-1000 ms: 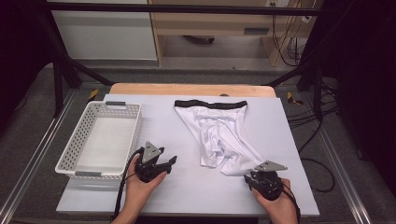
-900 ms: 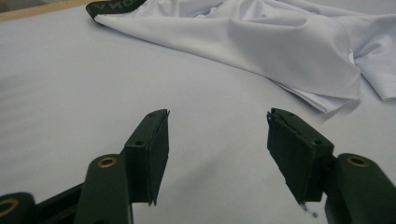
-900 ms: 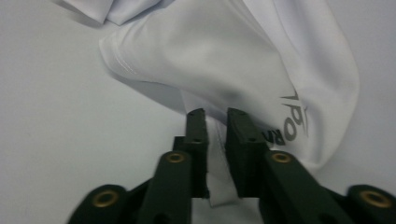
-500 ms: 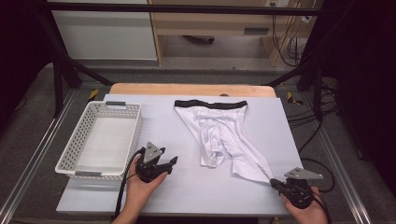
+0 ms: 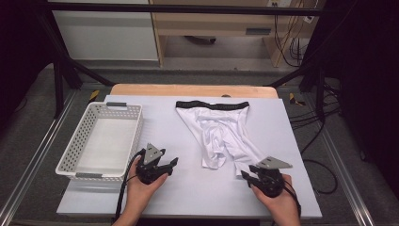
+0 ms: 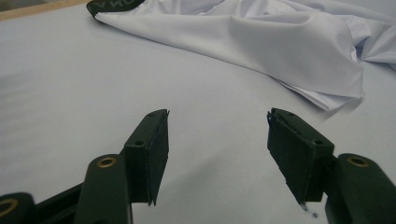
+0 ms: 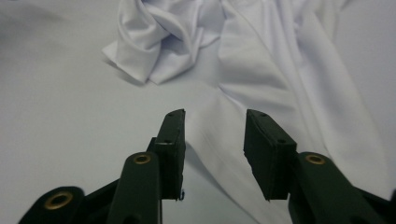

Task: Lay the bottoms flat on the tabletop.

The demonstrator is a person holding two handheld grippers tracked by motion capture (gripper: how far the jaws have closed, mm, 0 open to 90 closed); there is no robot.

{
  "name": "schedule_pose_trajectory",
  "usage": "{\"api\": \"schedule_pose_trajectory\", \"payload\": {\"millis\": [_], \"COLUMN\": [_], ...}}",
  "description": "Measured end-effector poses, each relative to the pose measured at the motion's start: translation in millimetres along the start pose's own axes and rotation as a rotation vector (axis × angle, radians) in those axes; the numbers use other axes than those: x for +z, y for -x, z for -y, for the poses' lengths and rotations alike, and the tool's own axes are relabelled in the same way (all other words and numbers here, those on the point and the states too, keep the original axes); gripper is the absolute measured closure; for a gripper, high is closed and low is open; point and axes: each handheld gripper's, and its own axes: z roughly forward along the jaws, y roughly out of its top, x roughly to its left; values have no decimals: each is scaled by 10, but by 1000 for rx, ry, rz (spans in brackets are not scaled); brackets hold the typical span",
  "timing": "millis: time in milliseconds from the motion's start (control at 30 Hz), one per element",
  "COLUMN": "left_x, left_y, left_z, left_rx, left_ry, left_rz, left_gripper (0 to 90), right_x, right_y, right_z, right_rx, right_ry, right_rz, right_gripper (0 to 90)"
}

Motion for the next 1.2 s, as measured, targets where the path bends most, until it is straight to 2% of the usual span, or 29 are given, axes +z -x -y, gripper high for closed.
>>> {"api": "schedule_pose_trajectory", "payload": {"millis": [67,167,233,367,500,567,667,833,933,1067,1133,1200], "left_x": [9,5,5,17,17,14,19,19,1,1,-3,-6], "left_y": [19,42,57,83,91,89,81,95,97,92,84,77], "left_z": [0,-6,1,-6,2,-3,-3,-8,-18,-19,-23,-25], "left_rx": [1,14,18,31,27,29,25,34,35,31,26,26], "left_ry": [-4,-1,-3,-7,-8,-8,-6,-9,-3,-2,1,1], "left_rz": [9,8,5,4,1,1,1,7,8,8,7,6], "left_gripper": [387,385,385,381,380,380,379,378,378,378,377,377], "right_x": [131,289,337,322,319,300,267,92,18,43,69,60], "right_y": [-45,-71,-90,-124,-100,-85,-117,-244,-295,-273,-246,-202], "right_z": [-98,-160,-146,-72,-1,7,5,-32,-12,65,89,96], "right_rx": [-32,-27,-25,-17,-17,-19,-9,12,8,-4,-13,-6], "right_ry": [-25,-61,-74,-100,-127,-122,-117,-37,-26,-69,-84,-73], "right_rz": [-3,12,41,76,71,56,9,-106,-147,-178,-171,-157], "right_gripper": [558,558,553,566,817,869,872,872,870,827,735,643]}}
